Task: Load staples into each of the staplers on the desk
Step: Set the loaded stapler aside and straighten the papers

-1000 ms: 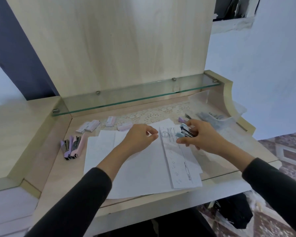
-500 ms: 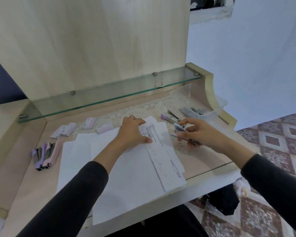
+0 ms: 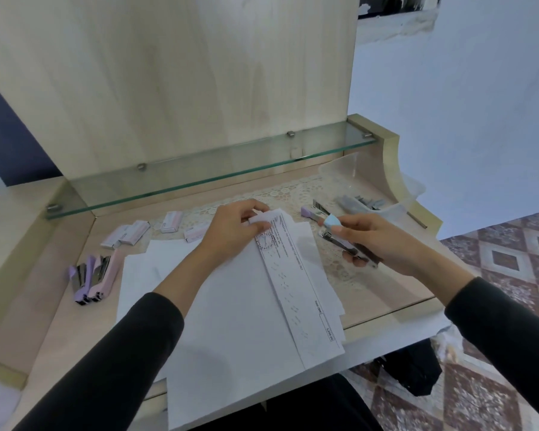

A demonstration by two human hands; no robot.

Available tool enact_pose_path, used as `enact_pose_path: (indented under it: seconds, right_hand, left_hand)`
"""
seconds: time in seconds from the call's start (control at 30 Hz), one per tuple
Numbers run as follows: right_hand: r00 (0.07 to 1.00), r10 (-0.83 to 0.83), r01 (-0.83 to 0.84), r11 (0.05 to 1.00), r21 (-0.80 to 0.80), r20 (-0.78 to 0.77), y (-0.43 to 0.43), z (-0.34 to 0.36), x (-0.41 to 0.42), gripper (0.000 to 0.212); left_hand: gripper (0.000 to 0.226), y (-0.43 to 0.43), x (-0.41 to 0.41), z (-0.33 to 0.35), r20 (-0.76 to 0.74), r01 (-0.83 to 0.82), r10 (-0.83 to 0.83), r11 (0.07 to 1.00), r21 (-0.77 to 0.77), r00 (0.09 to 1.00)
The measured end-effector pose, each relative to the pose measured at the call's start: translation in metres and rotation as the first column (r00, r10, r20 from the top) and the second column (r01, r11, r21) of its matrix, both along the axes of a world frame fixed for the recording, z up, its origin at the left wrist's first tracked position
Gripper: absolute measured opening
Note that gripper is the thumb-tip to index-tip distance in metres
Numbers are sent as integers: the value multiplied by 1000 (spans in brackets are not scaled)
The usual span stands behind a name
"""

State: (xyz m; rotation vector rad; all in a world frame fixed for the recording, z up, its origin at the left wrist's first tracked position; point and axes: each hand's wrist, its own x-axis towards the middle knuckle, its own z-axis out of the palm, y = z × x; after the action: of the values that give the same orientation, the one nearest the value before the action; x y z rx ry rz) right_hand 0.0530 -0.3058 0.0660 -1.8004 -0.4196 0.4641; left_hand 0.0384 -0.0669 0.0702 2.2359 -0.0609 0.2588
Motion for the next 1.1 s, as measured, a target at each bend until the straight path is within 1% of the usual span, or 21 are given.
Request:
enact_pose_path:
  seconds: [0.07,0.23,0.43,0.57,0.63,0.73,1.1]
  right_hand:
    - [999,0,1,999,-32,32,3,4,-3,15]
    - [993,-1,15,994,-113,120,12,12,-5,24]
    - [976,30,-6,993,-115,214,29,22,-10,19]
    - [962,7,23,994,-107,273,37,21,-9,22]
    - [957,-1,35,993,-110,292,40,21,-7,23]
    - [951,49,2,987,-162,305,46,21,-7,21]
    - [927,138,-46,965,-260,348,54,23,-10,24]
  left_hand:
    - [21,2,-2,7,14,28,-28,999,16,999]
    - [21,1,-10,19,40,74,-76,995,61,996]
    - [26,-4,-17,28,121,11,-23,995,97,992]
    - [26,-1,-23,30,145,28,-43,994,104,988]
    - [26,0,-25,30,152,45,-58,995,88,987]
    - [25,0,-27,27,170,55,-65,997,63,983]
    - [23,3,-31,21,255,70,-89,994,84,963]
